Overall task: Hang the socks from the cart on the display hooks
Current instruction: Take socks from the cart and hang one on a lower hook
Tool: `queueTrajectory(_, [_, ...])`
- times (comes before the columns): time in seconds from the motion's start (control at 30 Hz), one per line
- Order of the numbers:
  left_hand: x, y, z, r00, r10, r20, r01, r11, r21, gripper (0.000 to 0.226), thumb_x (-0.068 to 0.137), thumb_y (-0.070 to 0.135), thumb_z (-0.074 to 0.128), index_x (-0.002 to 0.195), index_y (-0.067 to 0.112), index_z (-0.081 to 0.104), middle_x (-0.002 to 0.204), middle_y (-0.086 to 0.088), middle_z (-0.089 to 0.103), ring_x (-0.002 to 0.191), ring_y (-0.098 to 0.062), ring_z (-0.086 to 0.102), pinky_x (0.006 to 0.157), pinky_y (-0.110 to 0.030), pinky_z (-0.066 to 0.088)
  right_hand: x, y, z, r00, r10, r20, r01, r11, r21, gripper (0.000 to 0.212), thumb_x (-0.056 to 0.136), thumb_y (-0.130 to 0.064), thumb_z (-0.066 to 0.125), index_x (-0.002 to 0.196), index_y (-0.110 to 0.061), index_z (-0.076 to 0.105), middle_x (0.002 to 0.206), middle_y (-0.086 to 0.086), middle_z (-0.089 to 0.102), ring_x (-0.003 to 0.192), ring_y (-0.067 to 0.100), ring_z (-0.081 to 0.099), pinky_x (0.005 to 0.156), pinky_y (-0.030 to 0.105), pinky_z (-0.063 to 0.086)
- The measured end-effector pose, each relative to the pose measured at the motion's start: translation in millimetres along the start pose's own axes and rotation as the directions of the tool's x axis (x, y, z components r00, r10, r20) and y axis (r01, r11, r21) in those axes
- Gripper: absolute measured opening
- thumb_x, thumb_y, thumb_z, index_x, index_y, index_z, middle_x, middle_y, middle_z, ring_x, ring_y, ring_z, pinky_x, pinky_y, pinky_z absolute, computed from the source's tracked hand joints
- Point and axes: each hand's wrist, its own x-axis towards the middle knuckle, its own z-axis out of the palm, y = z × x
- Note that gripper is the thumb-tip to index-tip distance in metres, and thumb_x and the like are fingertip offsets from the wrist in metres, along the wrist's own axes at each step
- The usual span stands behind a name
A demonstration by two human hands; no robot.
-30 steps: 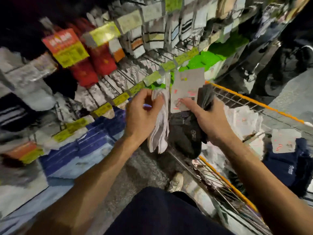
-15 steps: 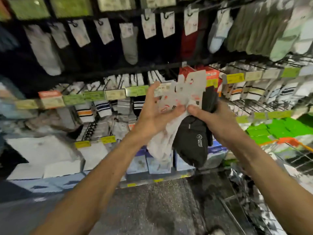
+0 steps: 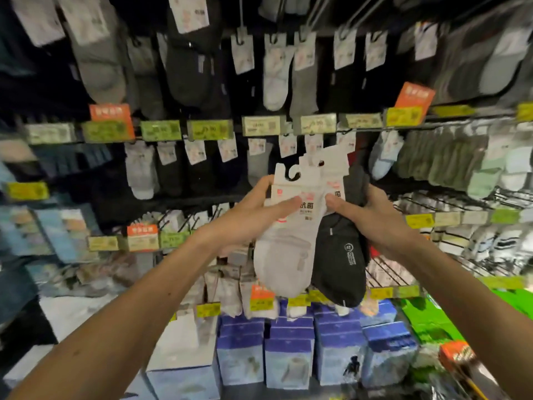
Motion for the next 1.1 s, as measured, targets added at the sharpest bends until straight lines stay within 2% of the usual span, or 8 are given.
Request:
queueTrajectory(0.13, [15.3,-5.4,13.0,0.992,0.049,-0.118,-0.049,0.999,0.000,0.026,0.091,0.025,0.072,0.112,0.029,0.056,0.109,0.005,0.071,0.100,-0.012,0.069,0.088,-0.034,0.056,5.8,6.2,-13.8,0.999,-0.006,-0.044,0.004,0.999,-0.054,0.018,0.084,-0.014,0.074,0.100,-0.021,0.070,0.098,-0.008,0.078,0.089,0.007,0.074,0.070,0.017,0.056])
queueTrajectory(0.27, [37.1,-30.5,37.8,0.975,0.031,-0.222,-0.039,0.999,-0.031,0.014,0.090,0.026,0.071,0.098,0.029,0.060,0.096,0.010,0.073,0.090,-0.009,0.070,0.083,-0.032,0.057,9.0,26.3,-31.7,0.997,0.034,-0.066,-0.039,0.995,-0.087,0.021,0.087,-0.006,0.072,0.093,-0.025,0.068,0.081,-0.021,0.075,0.078,-0.004,0.071,0.065,0.011,0.053])
queueTrajectory(0.37, [58.2,-45.1,56.3,0.977,-0.023,-0.210,0.005,0.996,-0.089,0.017,0.090,0.023,0.072,0.103,0.030,0.063,0.100,0.008,0.075,0.094,-0.012,0.072,0.089,-0.041,0.058,17.1,37.5,-53.0,0.992,0.071,-0.106,-0.080,0.993,-0.084,0.020,0.086,-0.009,0.075,0.102,-0.019,0.071,0.098,-0.007,0.078,0.091,0.008,0.074,0.078,0.023,0.058])
queueTrajectory(0.5, [94.3,-44.0,85.7,0.970,-0.016,-0.243,-0.029,0.984,-0.177,0.028,0.089,0.009,0.071,0.108,0.027,0.061,0.096,0.012,0.075,0.085,0.000,0.071,0.068,-0.019,0.056,37.0,42.7,-95.0,0.986,0.066,-0.154,-0.079,0.994,-0.080,0.020,0.085,-0.011,0.075,0.103,-0.020,0.072,0.102,-0.004,0.078,0.095,0.014,0.074,0.082,0.029,0.059])
queueTrajectory(0.6, [123.6,-23.6,103.9,0.956,0.058,-0.287,-0.100,0.986,-0.134,0.029,0.089,0.009,0.071,0.109,0.028,0.061,0.100,0.011,0.075,0.087,0.000,0.071,0.068,-0.019,0.055,57.2,30.5,-129.7,0.987,0.047,-0.153,-0.058,0.996,-0.070,0.025,0.082,-0.019,0.076,0.106,-0.020,0.072,0.104,-0.002,0.078,0.096,0.015,0.074,0.083,0.030,0.057])
queueTrajectory(0.8, [171.7,47.4,127.2,0.902,0.344,-0.261,-0.356,0.935,0.002,0.028,0.091,0.012,0.069,0.114,0.026,0.062,0.103,0.015,0.074,0.096,-0.003,0.070,0.075,-0.021,0.057,104.5,-20.2,-186.3,0.991,-0.110,-0.076,0.102,0.990,-0.097,0.027,0.079,-0.023,0.073,0.104,-0.016,0.070,0.095,-0.006,0.078,0.088,0.011,0.075,0.068,0.018,0.057])
queueTrajectory(0.9, [194.1,79.9,128.9,0.881,0.383,-0.279,-0.393,0.919,0.023,0.025,0.090,0.021,0.068,0.114,0.021,0.063,0.104,0.006,0.075,0.096,-0.010,0.072,0.076,-0.028,0.059,132.0,-46.0,-198.3,0.977,-0.209,-0.033,0.205,0.974,-0.100,0.015,0.085,-0.012,0.070,0.099,-0.017,0.071,0.090,-0.011,0.078,0.083,0.006,0.074,0.064,0.012,0.053])
queueTrajectory(1.1, [221.0,144.0,108.1,0.810,0.438,-0.390,-0.453,0.890,0.058,0.021,0.091,0.016,0.068,0.111,0.022,0.066,0.098,0.005,0.077,0.087,-0.010,0.074,0.069,-0.024,0.060,190.3,-96.6,-203.8,0.941,-0.337,0.040,0.339,0.937,-0.083,0.022,0.081,-0.026,0.074,0.102,-0.024,0.070,0.094,-0.017,0.077,0.087,0.001,0.072,0.067,0.012,0.055])
